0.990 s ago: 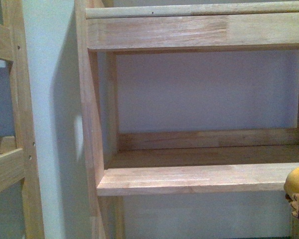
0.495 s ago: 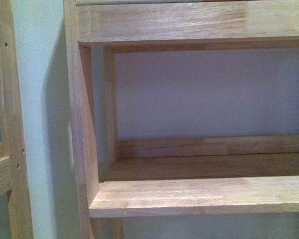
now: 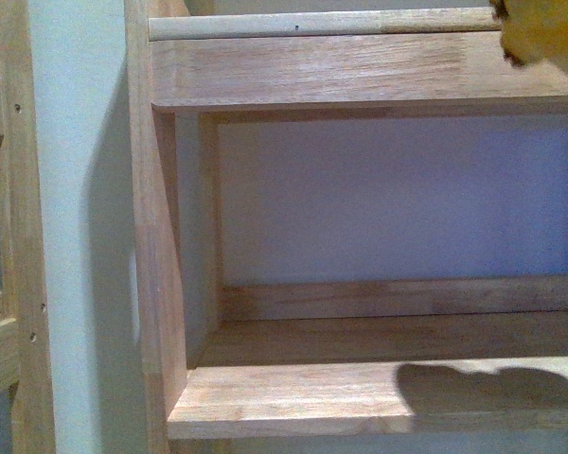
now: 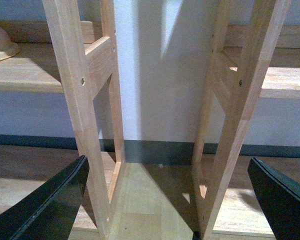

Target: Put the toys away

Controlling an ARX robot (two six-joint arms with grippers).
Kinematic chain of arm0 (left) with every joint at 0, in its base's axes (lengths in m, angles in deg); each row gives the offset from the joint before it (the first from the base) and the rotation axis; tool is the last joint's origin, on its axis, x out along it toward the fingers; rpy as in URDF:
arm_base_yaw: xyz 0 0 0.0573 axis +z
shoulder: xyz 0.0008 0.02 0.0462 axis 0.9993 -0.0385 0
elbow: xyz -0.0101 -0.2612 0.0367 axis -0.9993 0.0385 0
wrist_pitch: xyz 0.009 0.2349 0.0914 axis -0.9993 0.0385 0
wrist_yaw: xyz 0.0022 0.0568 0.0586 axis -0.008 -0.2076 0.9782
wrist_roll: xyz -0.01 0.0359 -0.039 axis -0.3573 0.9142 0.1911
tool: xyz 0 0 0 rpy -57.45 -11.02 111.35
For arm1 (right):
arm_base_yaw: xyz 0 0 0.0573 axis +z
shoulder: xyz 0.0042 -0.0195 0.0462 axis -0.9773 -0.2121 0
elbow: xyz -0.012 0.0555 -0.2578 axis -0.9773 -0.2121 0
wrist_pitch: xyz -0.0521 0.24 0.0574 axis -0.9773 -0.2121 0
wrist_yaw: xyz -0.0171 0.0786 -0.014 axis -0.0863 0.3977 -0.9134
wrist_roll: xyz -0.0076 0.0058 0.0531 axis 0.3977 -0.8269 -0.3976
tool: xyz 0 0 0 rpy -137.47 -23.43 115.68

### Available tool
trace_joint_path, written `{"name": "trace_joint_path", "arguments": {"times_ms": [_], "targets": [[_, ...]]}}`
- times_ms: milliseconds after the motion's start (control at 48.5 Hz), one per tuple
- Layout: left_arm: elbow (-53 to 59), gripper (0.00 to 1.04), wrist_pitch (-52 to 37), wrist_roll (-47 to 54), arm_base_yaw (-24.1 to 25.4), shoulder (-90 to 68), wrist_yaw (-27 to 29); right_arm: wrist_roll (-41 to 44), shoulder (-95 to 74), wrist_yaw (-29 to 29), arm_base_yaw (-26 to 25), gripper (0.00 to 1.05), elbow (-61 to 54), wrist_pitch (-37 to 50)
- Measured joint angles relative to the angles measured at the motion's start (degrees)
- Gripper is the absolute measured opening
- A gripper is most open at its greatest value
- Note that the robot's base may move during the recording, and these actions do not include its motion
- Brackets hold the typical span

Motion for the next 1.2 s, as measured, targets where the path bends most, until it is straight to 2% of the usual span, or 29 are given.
{"name": "trace_joint_path", "arguments": {"times_ms": [206,413,619,805,1052,1197], "targets": [[0.0,0.99,0.0,0.0,0.0,0.0,0.0,2.0,-17.0,1.6,1.8,0.19,20.3,4.3],[0.0,0.99,0.0,0.0,0.0,0.0,0.0,0.3,-34.8,4.1,1.6,0.19,41.7,3.8],[0.0,0.99,0.0,0.0,0.0,0.0,0.0,-8.2,-46.2,5.4,-1.1,0.19,55.4,-0.8],[0.0,0.99,0.0,0.0,0.0,0.0,0.0,-22.5,-57.4,6.0,-3.0,0.19,69.0,-5.4],[0.0,0.99,0.0,0.0,0.0,0.0,0.0,-38.6,-69.8,8.9,-1.7,0.19,86.4,-14.1],[0.0,0.99,0.0,0.0,0.0,0.0,0.0,-44.3,-76.5,10.9,0.1,0.19,95.6,-18.9]]}}
